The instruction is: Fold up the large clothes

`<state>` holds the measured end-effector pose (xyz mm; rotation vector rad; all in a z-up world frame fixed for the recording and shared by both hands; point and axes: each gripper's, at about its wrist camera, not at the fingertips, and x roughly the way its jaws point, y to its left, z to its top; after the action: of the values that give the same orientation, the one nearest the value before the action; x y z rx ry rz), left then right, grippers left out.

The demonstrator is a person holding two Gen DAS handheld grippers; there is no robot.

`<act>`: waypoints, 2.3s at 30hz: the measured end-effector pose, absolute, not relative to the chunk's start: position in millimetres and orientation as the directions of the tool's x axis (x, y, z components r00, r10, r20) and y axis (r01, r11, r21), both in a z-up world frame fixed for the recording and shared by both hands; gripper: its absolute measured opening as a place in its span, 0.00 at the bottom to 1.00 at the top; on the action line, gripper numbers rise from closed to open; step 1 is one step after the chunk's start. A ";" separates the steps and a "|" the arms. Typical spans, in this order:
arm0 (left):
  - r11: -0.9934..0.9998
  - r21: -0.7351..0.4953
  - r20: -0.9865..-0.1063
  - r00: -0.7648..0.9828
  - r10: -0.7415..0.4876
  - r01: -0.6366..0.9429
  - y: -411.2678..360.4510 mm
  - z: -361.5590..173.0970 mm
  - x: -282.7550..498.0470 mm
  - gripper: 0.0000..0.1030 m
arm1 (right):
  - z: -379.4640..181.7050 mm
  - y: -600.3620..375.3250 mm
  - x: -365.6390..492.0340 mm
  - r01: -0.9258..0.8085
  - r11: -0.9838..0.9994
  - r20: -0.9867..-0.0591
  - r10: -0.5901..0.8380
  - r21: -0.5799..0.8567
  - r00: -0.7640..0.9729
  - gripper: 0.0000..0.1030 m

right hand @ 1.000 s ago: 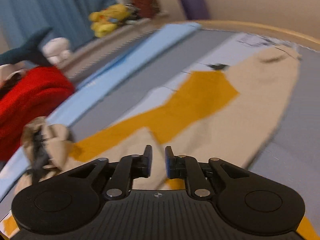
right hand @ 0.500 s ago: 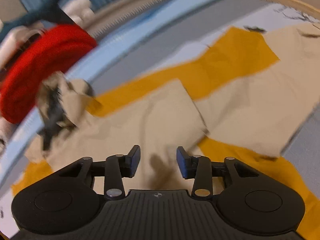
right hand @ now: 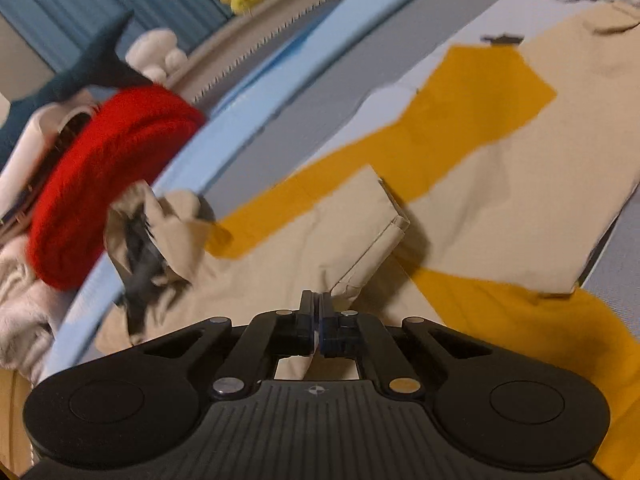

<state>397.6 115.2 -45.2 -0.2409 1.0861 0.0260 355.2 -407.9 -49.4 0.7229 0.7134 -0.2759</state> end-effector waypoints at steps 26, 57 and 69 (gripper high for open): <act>0.988 -0.129 -0.873 0.482 -0.073 -0.083 100.3 -33.9 394.9 0.47 | -62.0 -397.0 368.7 0.413 0.839 -0.773 0.014 0.354 0.635 0.44; 0.982 -0.062 -0.787 0.597 -0.158 0.177 -6.1 31.0 326.9 0.65 | 49.0 -420.0 286.0 0.251 0.959 -0.552 -0.139 0.131 0.822 0.49; 0.976 -0.082 -0.782 0.594 -0.188 0.201 -23.3 33.5 332.2 0.65 | 56.1 -545.2 243.7 0.466 0.875 -0.485 -0.351 0.136 0.801 0.31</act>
<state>332.2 -23.3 33.5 0.0155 0.9067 -0.2262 243.7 -545.2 56.1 0.2550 0.4673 -0.4429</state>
